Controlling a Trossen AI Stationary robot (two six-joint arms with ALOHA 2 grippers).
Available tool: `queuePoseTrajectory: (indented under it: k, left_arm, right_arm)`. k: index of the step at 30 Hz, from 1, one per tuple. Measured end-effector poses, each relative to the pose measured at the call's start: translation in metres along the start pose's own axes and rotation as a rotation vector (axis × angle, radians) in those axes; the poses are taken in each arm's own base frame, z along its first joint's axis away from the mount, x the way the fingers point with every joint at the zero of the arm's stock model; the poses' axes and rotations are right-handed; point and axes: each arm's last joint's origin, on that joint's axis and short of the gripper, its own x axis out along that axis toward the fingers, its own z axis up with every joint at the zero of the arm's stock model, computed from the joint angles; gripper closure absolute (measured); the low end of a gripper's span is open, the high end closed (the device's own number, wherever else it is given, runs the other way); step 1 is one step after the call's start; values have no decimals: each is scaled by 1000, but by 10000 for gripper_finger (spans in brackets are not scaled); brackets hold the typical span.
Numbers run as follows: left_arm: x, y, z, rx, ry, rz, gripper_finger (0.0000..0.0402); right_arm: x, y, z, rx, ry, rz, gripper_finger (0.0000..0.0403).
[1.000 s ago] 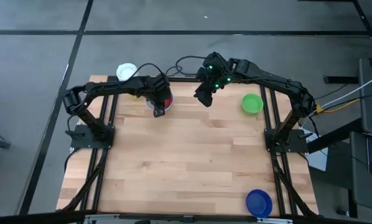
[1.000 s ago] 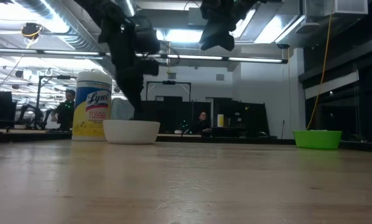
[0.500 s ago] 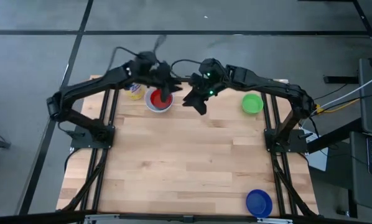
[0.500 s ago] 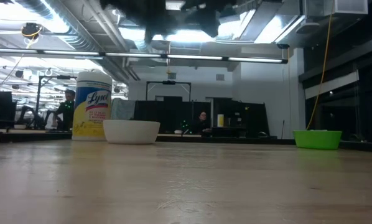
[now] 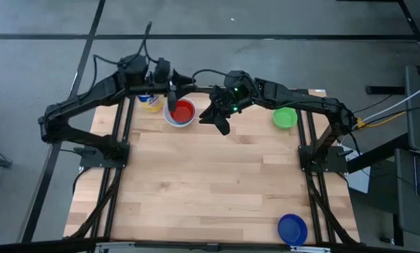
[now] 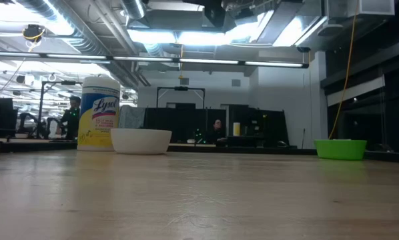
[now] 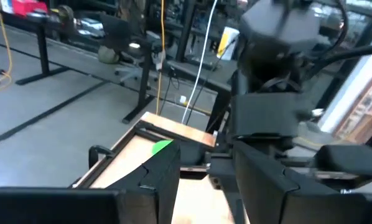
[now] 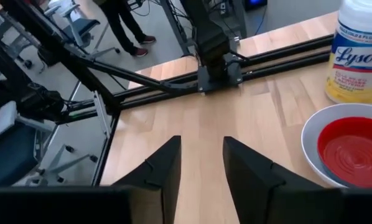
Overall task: Nest bowls inside each other
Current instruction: Stack the green bowl on top of the red bowl
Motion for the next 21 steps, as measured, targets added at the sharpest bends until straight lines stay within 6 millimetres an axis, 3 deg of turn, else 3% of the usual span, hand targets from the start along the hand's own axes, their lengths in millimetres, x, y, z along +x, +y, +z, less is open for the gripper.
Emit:
queuePoseTrajectory:
  k: [5,9,14,17,21]
  left_arm:
    - [-7,-15,1,-3,-25,5,259]
    - [-7,-25,-1,-1,-24,-10,259]
    - [-7,-36,-4,11,-18,-25,259]
    - [-7,-40,-5,13,-13,-42,259]
    - [-7,-47,-7,20,-9,-62,259]
  right_arm:
    - [3,7,-4,40,33,10,286]
    - [5,13,-27,71,227,-81,285]
    - [9,15,-86,124,586,-305,272]
    - [5,28,-121,164,686,-370,265]
    - [-9,28,-177,272,779,-528,256]
